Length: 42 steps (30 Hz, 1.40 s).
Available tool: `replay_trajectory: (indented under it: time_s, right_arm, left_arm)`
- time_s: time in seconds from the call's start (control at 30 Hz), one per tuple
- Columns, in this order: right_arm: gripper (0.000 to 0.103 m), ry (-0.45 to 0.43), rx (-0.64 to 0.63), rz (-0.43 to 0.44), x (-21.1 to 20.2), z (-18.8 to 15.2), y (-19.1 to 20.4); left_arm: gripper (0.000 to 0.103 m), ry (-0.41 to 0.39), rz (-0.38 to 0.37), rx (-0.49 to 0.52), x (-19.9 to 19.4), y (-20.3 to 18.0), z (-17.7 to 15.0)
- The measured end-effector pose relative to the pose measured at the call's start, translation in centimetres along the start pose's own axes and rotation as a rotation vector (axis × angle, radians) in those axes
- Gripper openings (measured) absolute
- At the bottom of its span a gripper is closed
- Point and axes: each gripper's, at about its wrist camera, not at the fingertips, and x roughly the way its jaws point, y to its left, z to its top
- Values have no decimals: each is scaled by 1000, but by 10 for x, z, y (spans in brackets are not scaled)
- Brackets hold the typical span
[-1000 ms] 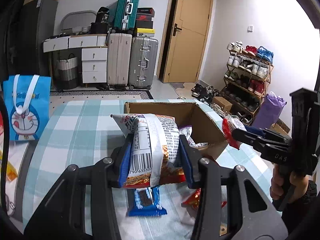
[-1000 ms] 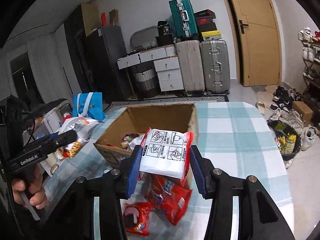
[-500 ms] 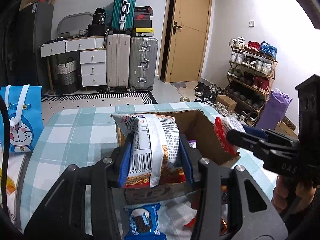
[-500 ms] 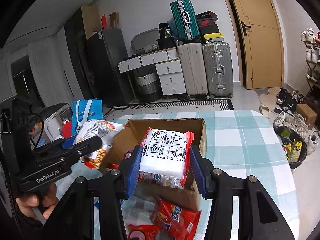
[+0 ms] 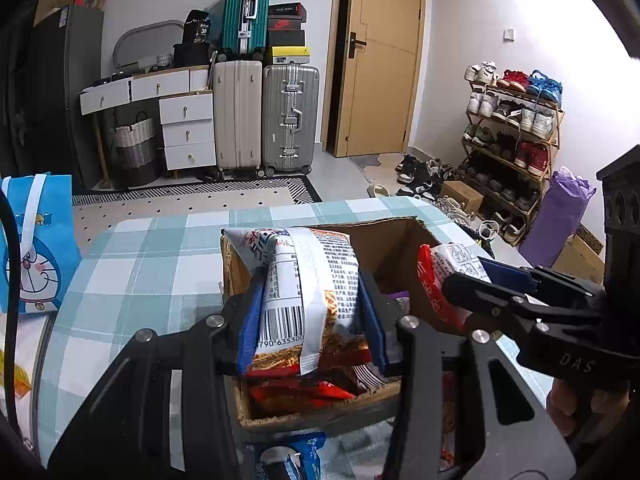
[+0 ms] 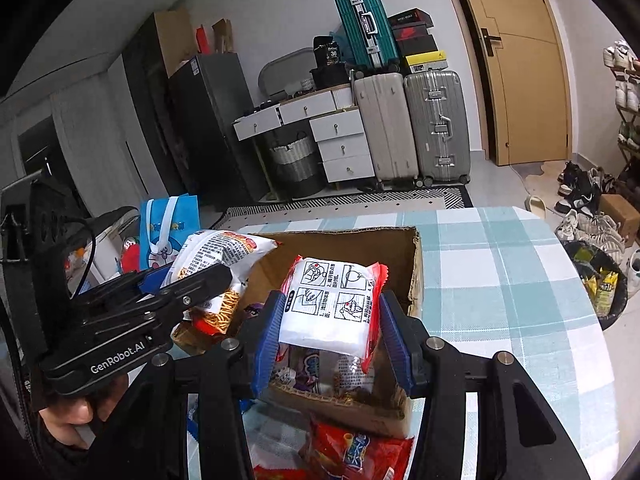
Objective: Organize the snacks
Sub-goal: 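Carry both held packets over the cardboard box, then open both grippers to drop the packets into the box, then grasp the blue Oreo pack with the left gripper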
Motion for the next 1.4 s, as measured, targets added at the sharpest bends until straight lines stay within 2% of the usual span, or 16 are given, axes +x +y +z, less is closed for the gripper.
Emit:
replay_trajectory:
  time_s: [0.5, 0.63, 0.67, 0.73, 0.77, 0.8, 0.83, 0.93, 0.97, 1.1, 1.4]
  right_arm:
    - [49, 32, -40, -50, 33, 6, 7]
    - [55, 26, -40, -24, 30, 4, 7]
    - [57, 17, -49, -30, 27, 4, 8]
    - [71, -14, -77, -93, 17, 4, 11]
    - [75, -23, -80, -100, 12, 4, 9]
    - [86, -32, -77, -96, 7, 4, 8]
    - [95, -37, -69, -96, 2, 3, 6]
    - [102, -40, -48, -109, -13, -1, -3]
    - [102, -30, -40, -115, -17, -3, -5]
    - [102, -27, -7, -108, -37, -17, -14]
    - [102, 20, -23, -97, -66, -55, -16]
  left_arm:
    - [41, 64, 46, 42, 41, -2, -8]
    - [41, 58, 29, 27, 36, -1, -7]
    - [44, 45, 34, 30, 32, 0, -8]
    - [54, 25, 34, 23, 22, 2, -9]
    - [67, 17, 29, 14, 17, 3, -9]
    - [80, 8, 27, 8, 10, 5, -10]
    - [83, -4, 28, 5, 3, 6, -12]
    - [90, -18, 32, 4, -16, 10, -18]
    - [101, -18, 36, -1, -21, 11, -22]
    - [102, -40, 27, -4, -50, 13, -37]
    - [102, 18, 65, 6, -84, 15, -85]
